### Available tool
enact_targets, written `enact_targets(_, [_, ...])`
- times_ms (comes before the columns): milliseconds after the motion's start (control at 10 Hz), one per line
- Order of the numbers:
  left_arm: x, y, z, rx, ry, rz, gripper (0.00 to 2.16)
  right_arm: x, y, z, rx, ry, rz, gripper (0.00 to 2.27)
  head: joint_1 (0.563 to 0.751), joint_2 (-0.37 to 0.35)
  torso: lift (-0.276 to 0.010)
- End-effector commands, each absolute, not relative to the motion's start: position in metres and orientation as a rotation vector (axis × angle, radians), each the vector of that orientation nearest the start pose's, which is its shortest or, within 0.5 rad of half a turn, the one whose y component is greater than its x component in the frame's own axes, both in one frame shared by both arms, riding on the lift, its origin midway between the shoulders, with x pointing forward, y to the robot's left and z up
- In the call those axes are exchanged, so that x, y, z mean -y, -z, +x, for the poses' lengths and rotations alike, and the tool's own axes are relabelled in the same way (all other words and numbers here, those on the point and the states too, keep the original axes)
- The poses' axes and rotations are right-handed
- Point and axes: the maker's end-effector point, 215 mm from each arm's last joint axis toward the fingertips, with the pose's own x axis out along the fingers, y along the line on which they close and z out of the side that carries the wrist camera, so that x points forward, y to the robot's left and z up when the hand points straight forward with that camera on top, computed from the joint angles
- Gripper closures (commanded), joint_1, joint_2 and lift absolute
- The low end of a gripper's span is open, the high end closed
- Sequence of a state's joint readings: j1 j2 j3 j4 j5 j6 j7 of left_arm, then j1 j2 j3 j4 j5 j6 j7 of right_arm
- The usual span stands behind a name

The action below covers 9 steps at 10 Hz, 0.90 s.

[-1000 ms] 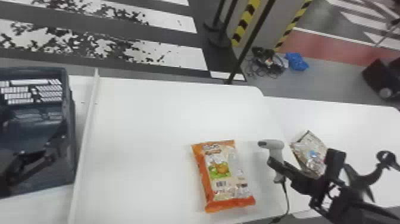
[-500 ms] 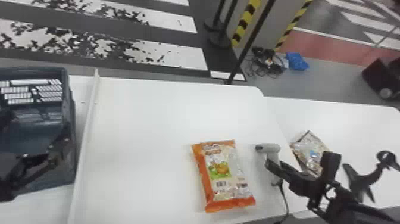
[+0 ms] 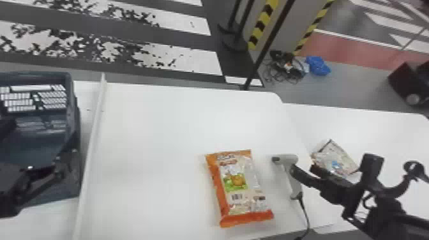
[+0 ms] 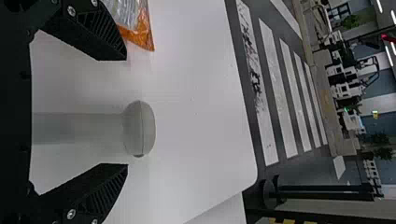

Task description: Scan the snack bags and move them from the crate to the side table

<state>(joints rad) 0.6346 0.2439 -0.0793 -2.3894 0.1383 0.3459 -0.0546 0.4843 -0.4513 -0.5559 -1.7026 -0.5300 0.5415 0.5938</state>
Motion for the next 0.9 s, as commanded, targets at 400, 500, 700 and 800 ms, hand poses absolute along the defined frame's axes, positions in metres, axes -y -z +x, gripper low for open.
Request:
enact_targets(400, [-0.145, 0.322, 0.402, -0.195, 0.346, 0.034, 0.07, 0.426, 0.481, 0.314, -0.961, -0.376, 0.456, 0.04, 0.695, -0.35, -0.087])
enact_targets(500, [-0.144, 0.327, 0.4, -0.213, 0.35, 0.036, 0.07, 0.417, 0.497, 0.311, -1.006, -0.385, 0.428, 0.05, 0.695, -0.35, -0.087])
enact_targets(700, [-0.146, 0.33, 0.397, -0.222, 0.352, 0.042, 0.07, 0.399, 0.52, 0.31, -1.037, -0.426, 0.416, 0.05, 0.695, -0.35, -0.087])
enact_targets(800, [-0.145, 0.331, 0.397, -0.223, 0.353, 0.042, 0.07, 0.387, 0.526, 0.312, -1.038, -0.464, 0.422, 0.05, 0.695, -0.35, -0.087])
